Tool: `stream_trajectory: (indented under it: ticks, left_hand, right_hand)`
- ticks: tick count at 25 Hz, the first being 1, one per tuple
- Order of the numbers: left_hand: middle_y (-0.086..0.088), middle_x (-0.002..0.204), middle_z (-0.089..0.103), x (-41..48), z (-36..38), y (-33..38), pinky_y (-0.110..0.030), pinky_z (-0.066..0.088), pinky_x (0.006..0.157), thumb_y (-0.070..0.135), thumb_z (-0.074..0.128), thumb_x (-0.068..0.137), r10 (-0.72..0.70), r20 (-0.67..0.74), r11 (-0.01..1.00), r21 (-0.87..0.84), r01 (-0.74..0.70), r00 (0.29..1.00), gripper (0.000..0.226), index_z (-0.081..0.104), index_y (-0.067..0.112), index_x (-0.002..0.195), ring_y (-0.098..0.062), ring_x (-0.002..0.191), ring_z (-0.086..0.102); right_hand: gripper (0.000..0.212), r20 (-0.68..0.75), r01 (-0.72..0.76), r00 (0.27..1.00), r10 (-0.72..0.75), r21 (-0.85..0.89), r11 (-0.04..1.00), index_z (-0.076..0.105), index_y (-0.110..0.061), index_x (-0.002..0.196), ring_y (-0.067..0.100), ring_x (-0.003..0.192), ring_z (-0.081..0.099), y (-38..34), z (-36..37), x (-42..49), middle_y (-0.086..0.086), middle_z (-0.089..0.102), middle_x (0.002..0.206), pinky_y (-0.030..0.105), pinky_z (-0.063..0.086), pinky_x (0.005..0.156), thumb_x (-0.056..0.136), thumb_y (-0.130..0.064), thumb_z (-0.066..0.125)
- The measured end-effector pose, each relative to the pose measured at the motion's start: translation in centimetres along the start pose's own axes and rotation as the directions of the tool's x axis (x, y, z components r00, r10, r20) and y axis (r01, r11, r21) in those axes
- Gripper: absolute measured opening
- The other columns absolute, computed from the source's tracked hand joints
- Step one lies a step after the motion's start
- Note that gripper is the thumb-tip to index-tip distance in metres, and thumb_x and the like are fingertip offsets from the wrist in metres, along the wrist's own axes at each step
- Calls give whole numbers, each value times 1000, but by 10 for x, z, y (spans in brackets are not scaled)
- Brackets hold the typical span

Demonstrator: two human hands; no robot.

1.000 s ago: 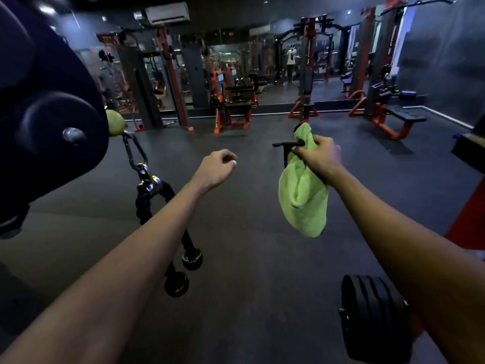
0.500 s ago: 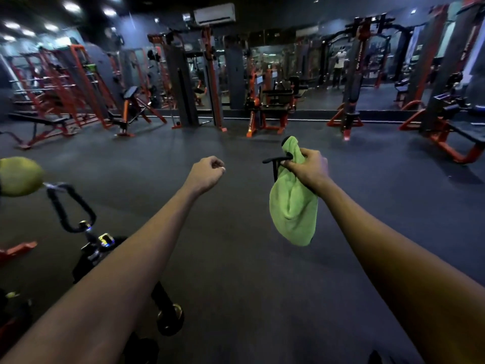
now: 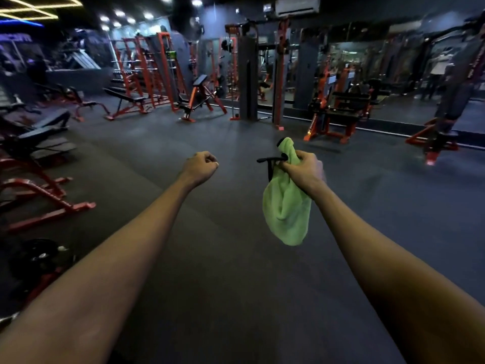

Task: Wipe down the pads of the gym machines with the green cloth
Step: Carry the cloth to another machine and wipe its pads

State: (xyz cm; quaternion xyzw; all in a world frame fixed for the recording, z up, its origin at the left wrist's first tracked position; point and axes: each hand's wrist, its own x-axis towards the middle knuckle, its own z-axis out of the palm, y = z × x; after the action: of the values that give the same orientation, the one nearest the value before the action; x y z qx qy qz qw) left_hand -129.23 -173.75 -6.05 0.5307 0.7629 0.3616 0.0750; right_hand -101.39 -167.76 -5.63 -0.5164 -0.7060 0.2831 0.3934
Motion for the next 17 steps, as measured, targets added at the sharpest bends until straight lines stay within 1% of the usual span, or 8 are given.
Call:
stream_trajectory:
  ticks: [2,5,6,9,12,14,15,17]
  left_hand:
    - [-10,110,73,29,-4,-14,-32,48,89,21,65,90,-22,-30,1000,3,22,999,21,73,14,107,-28,106,66]
    - [-10,110,73,65,-15,-40,-29,46,86,21,65,90,-79,-72,997,-3,79,994,22,73,14,109,-27,106,66]
    - [-10,111,73,78,-22,-50,-30,47,87,22,65,90,-92,-91,996,1,93,992,23,73,14,110,-27,106,66]
    - [-8,110,73,106,-40,-87,-29,47,86,23,64,90,-162,-146,986,8,165,976,23,73,15,109,-26,106,66]
    - [-4,108,73,132,-63,-121,-27,46,85,23,64,90,-214,-210,974,30,226,954,19,74,17,106,-22,103,66]
    - [-3,105,73,148,-79,-146,-32,52,90,24,64,89,-242,-244,966,32,257,939,12,71,23,99,-21,101,67]
    - [-1,104,73,157,-87,-159,-34,53,90,24,64,89,-267,-264,957,44,288,927,11,71,25,98,-20,100,67]
    - [1,103,72,172,-103,-183,-30,51,86,23,64,90,-332,-326,925,70,373,885,12,71,24,100,-17,97,65]
  right_hand:
    - [44,45,33,998,-33,-6,999,69,-32,129,24,103,69,-12,27,31,4,75,110,37,56,89,85,-39,72]
    - [41,91,89,992,-89,5,996,70,-31,128,28,104,68,-27,62,77,7,75,110,42,56,92,87,-32,70]
    - [40,112,107,988,-109,24,994,70,-29,129,26,102,68,-33,76,95,6,74,109,41,55,92,89,-30,70]
    - [39,210,173,960,-186,79,982,68,-24,132,17,95,64,-52,123,141,2,69,104,30,49,85,93,-27,69]
    - [37,271,210,933,-236,120,970,69,-24,130,18,95,65,-70,177,185,1,69,100,31,51,85,92,-28,69]
    - [35,314,244,906,-284,160,956,71,-22,128,18,93,66,-82,216,212,1,69,99,32,53,86,93,-27,69]
    - [34,335,260,890,-311,187,947,71,-21,127,17,91,65,-88,239,228,1,70,99,30,54,84,94,-28,69]
    - [34,384,293,847,-367,238,926,71,-18,126,15,87,61,-104,278,256,1,68,99,21,48,74,95,-31,71]
